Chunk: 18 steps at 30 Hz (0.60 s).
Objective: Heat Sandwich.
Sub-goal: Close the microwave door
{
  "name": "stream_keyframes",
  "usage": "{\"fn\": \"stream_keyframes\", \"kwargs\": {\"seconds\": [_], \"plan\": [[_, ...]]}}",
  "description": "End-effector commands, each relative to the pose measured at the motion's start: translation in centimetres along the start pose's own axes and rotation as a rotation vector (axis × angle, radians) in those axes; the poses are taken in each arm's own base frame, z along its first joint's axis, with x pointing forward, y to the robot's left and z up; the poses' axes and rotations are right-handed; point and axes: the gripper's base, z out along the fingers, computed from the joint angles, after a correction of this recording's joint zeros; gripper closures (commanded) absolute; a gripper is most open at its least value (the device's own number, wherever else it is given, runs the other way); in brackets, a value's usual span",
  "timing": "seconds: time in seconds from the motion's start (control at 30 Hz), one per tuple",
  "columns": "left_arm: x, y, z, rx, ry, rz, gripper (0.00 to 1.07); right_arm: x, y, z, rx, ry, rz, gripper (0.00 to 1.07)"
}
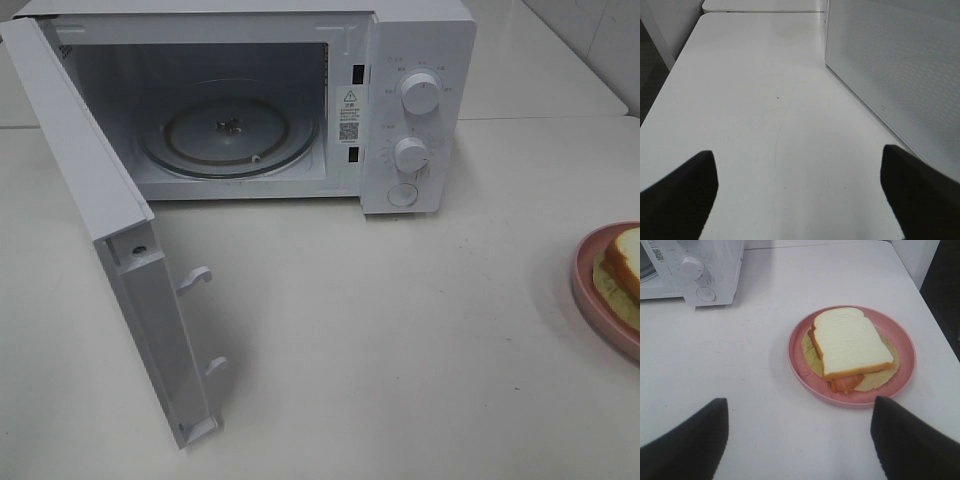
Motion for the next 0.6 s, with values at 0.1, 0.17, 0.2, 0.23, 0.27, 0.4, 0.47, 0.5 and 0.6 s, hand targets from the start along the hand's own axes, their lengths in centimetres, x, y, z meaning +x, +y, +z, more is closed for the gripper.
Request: {"fn": "stream_keyframes", "kwargs": {"seconds": [0.1,0.17,0.2,0.23,0.27,0.4,0.47,0.5,0.6], "plan": [[0.1,-0.1,-0.2,0.003,-0.024,-0.004,0.25,0.2,-0.1,-0.3,0.001,-0.030,-0.001,0.31],[0.1,-0.1,-0.2,0.003,-0.024,-0.004,0.25,0.2,-0.1,-0.3,0.001,-0.030,-0.001,0.31],[0.1,-0.1,-0.2,0.003,-0.024,-0.004,0.25,0.2,-0.1,-0.3,0.001,-0.030,-0.001,0.31],[0.1,-0.2,-0.2,0.015,-0.027,-0.011,0.25,0.2,-0.1,-0.3,0.001,-0.030,-0.001,0.31],[0.1,-0.2,-0.2,0.015,-0.027,-0.011,0.25,0.2,-0.1,-0.3,0.001,-0.030,-0.001,0.31],[-0.1,-0.2,-0.3,0.016,-0.033,-0.011,0.25,0.2,-0.1,-0.3,0.001,-0.030,-0.001,0.31],[-0.3,-0.1,-0.5,0.010,-0.053,-0.005,0.25,0.2,-0.1,-0.3,0.000,-0.030,0.000,0.31],[-0.6,-0.1,-0.7,0.005,-0.071,0.001,0.25,0.2,-0.1,-0.3,0.000,-0.030,0.000,0.31],[-1.4,0.0,-0.7,-0.006,-0.125,0.030,0.25,0.2,-0.1,-0.3,0.000,-0.030,0.000,0.31]]}}
